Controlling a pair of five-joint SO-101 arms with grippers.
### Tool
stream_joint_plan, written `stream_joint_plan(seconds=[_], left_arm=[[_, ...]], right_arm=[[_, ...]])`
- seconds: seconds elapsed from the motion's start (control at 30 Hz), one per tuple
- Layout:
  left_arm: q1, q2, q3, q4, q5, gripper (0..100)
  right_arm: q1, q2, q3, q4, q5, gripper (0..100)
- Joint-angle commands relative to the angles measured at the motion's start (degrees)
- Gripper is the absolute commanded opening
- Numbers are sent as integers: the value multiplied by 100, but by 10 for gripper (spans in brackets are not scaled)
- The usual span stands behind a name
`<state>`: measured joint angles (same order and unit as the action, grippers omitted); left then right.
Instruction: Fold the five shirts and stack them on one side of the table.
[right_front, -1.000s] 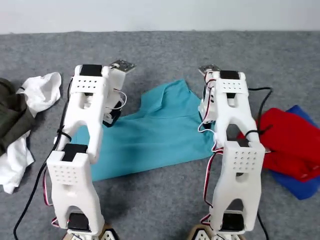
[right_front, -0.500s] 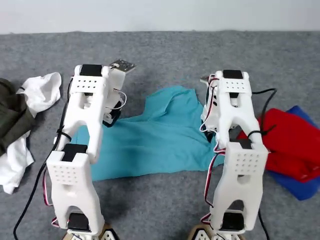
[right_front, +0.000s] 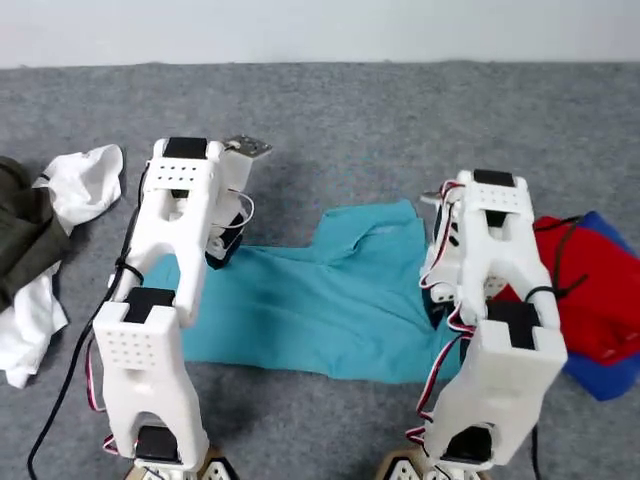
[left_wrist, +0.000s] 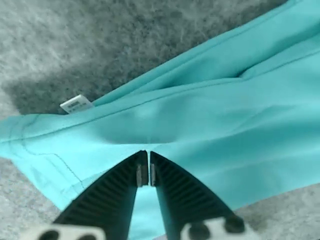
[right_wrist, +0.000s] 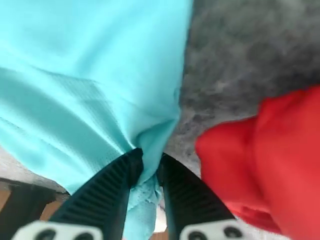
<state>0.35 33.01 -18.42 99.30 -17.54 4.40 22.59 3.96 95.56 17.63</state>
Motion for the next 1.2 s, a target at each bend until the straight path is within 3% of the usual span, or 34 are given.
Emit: stream_joint_plan(seconds=[0.0,0.2,0.47,0.73,0.97,1.17], left_arm=[[70,-167,-22,123,9,15],[26,-167,119,123,-18,15],[123,-167,180,114,9,15],[202,-167,171,114,9,15],[220,-167,171,114,9,15],[193,-167,171,114,9,15]], right_arm=[[189,-321,62,-541,-26,47],[321,-426,9,-549,-818,273],[-567,-998,-1248,-338,-870,272],[-1596,-233,-1538,-2018,-932,132],[-1886,796,-1996,-2132,-1152,234],[-1895,1490,-2936,-2325,-1160,238]])
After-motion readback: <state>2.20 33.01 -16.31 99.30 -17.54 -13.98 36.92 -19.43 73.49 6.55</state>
